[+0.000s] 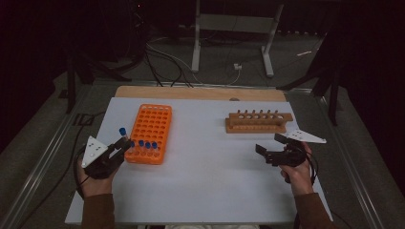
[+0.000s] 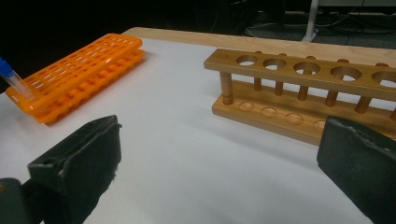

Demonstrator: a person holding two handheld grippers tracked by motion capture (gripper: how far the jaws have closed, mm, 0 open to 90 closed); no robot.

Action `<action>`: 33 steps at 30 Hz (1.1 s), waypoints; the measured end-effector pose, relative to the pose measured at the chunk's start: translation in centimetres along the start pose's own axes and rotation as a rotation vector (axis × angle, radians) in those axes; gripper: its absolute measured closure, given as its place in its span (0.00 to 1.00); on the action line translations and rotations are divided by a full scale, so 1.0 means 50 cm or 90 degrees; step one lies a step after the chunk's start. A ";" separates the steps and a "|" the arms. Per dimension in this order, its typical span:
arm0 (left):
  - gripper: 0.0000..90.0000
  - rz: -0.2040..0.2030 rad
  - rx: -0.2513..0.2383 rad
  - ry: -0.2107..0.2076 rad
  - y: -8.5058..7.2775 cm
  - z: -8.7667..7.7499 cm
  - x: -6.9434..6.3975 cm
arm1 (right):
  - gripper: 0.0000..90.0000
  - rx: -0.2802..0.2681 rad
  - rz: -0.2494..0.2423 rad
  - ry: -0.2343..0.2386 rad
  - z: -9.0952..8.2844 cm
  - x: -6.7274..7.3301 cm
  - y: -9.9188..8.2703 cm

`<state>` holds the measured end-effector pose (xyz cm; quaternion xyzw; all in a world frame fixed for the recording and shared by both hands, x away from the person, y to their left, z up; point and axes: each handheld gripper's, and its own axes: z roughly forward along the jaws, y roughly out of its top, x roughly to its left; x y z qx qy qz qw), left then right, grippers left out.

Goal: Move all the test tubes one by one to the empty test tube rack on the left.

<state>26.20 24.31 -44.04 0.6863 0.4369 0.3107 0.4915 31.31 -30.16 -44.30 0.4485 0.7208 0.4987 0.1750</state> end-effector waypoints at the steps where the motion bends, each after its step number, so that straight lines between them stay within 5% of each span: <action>1: 0.87 0.001 0.002 0.008 -0.003 0.001 0.002 | 0.00 0.000 0.000 0.000 0.000 0.000 0.000; 11: 0.87 -0.019 0.007 0.054 -0.026 0.012 0.022 | 0.00 -0.002 0.000 0.003 0.003 0.001 0.001; 24: 0.87 -0.035 0.032 0.037 -0.052 0.039 0.033 | 0.00 -0.004 0.001 0.005 0.003 0.002 -0.001; 33: 0.87 -0.015 0.064 0.032 -0.062 0.052 0.030 | 0.00 0.002 0.001 0.008 0.008 0.004 -0.004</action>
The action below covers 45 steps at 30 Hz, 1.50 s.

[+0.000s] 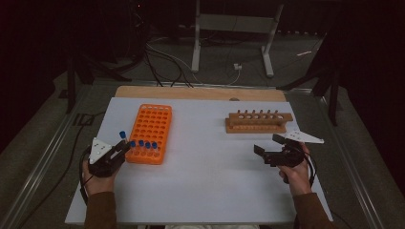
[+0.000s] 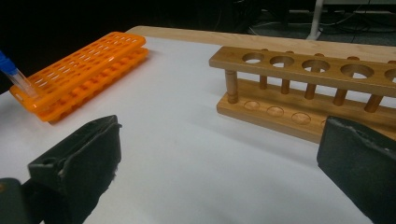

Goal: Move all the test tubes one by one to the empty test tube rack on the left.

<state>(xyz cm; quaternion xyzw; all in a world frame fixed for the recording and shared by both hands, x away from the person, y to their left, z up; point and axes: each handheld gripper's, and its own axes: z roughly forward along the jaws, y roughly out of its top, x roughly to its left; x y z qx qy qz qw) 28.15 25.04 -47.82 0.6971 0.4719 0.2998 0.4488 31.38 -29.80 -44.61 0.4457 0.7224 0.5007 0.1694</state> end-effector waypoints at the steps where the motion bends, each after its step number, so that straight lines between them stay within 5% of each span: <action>1: 0.87 0.005 0.014 0.004 -0.003 0.005 -0.001 | 0.00 0.000 0.000 0.000 0.000 0.000 0.000; 5: 0.87 0.029 0.077 0.011 -0.011 0.020 -0.007 | 0.00 -0.002 0.002 0.000 -0.001 -0.001 0.000; 10: 0.87 0.030 0.111 0.008 -0.018 0.029 -0.008 | 0.00 -0.001 0.004 0.001 -0.001 -0.002 -0.001; 14: 0.87 0.011 0.110 0.002 -0.019 0.025 -0.002 | 0.00 0.000 0.002 0.002 0.000 -0.001 -0.002; 20: 0.79 0.002 0.063 0.007 -0.008 0.005 0.000 | 0.00 0.000 0.004 0.002 0.000 -0.002 -0.002; 23: 0.87 0.009 0.086 0.003 -0.011 0.010 -0.003 | 0.00 0.000 0.003 0.004 0.000 -0.002 -0.003; 31: 0.85 -0.009 0.094 -0.005 -0.019 0.012 0.000 | 0.00 -0.005 0.006 0.002 -0.007 -0.004 -0.004; 38: 0.66 -0.060 0.019 -0.017 -0.006 -0.022 0.007 | 0.00 -0.014 -0.004 0.003 -0.015 -0.004 -0.006; 45: 0.47 -0.072 -0.050 -0.052 0.017 -0.055 -0.003 | 0.00 -0.032 -0.021 -0.008 -0.029 0.001 -0.023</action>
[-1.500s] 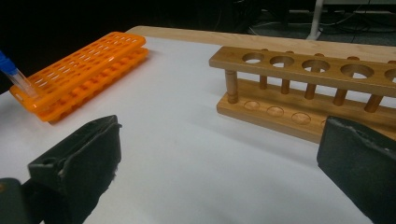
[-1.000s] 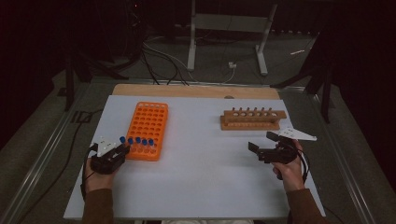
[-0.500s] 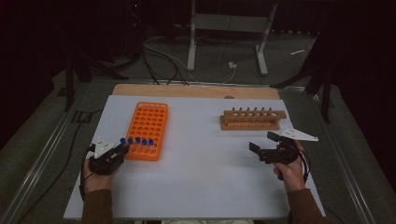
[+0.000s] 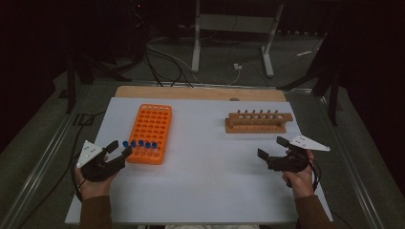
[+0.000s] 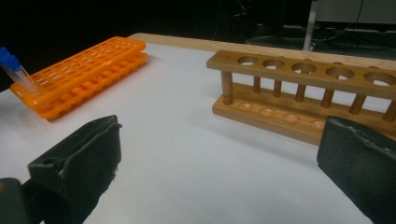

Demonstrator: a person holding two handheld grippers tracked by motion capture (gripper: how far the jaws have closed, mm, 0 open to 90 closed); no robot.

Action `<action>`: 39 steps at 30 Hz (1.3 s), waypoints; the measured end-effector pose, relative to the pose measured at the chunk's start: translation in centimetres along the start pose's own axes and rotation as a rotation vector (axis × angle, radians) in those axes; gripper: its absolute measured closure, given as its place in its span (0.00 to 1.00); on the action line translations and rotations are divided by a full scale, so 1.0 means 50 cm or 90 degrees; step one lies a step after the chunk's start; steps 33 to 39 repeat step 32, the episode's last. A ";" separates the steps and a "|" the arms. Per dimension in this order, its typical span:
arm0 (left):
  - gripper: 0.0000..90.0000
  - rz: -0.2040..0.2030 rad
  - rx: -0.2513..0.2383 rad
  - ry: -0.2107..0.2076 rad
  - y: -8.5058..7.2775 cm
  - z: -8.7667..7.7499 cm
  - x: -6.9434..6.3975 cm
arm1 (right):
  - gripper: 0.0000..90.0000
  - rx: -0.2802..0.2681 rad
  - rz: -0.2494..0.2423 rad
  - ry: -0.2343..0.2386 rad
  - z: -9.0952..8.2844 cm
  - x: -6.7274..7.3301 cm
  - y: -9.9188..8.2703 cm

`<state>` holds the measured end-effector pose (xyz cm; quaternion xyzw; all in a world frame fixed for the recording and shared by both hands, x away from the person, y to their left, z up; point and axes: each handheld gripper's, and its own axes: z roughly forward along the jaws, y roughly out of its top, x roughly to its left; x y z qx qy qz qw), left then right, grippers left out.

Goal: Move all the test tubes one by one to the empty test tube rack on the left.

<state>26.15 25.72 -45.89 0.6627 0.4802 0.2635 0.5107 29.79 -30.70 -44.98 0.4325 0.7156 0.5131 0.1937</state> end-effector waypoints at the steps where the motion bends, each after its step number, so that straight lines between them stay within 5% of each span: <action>1: 0.44 -0.003 -0.007 -0.003 0.003 -0.002 -0.003 | 0.00 -0.003 -0.001 -0.002 -0.002 0.001 -0.005; 7: 0.20 0.005 -0.021 0.003 0.012 -0.005 -0.025 | 0.00 -0.020 -0.006 -0.006 -0.015 0.005 -0.026; 15: 0.03 0.022 -0.013 0.009 0.005 0.008 -0.053 | 0.00 -0.036 -0.028 -0.026 -0.026 0.012 -0.038; 24: 0.01 0.051 -0.015 0.023 0.002 0.013 -0.069 | 0.00 -0.046 -0.026 -0.036 -0.030 0.012 -0.043; 39: 0.01 0.043 -0.009 0.042 -0.006 0.013 -0.058 | 0.00 -0.035 -0.011 -0.037 -0.021 0.001 -0.052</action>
